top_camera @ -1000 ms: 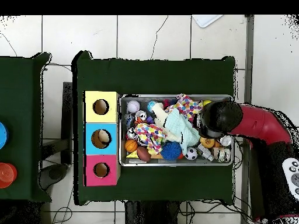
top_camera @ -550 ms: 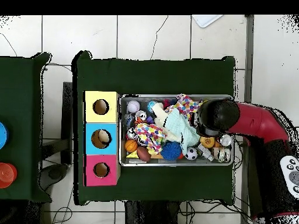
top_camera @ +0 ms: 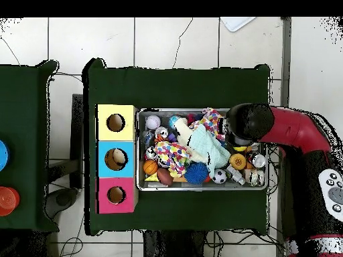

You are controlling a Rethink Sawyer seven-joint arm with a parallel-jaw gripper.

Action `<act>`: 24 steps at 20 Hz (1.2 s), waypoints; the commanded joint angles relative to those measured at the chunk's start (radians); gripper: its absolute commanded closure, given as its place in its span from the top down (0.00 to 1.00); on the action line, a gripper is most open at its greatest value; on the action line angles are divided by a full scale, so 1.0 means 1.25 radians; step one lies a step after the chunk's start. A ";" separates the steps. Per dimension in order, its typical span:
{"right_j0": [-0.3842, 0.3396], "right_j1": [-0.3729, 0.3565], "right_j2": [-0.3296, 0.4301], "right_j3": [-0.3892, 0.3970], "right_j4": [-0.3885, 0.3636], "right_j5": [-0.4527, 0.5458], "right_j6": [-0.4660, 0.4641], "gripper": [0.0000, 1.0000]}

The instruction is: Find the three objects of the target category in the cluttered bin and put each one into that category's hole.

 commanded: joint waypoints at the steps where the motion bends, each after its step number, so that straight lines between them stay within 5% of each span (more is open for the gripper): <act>1: 0.014 0.065 0.073 -0.074 -0.028 0.014 -0.128 1.00; 6: 0.013 0.053 0.073 -0.055 -0.023 0.014 -0.120 1.00; 14: 0.020 0.148 0.089 -0.127 -0.046 -0.021 -0.137 1.00; 20: 0.014 0.152 0.091 -0.114 -0.057 -0.045 -0.147 1.00; 21: 0.019 0.158 0.095 -0.132 -0.056 -0.034 -0.152 0.00; 24: 0.020 0.161 0.099 -0.146 -0.052 -0.031 -0.153 0.00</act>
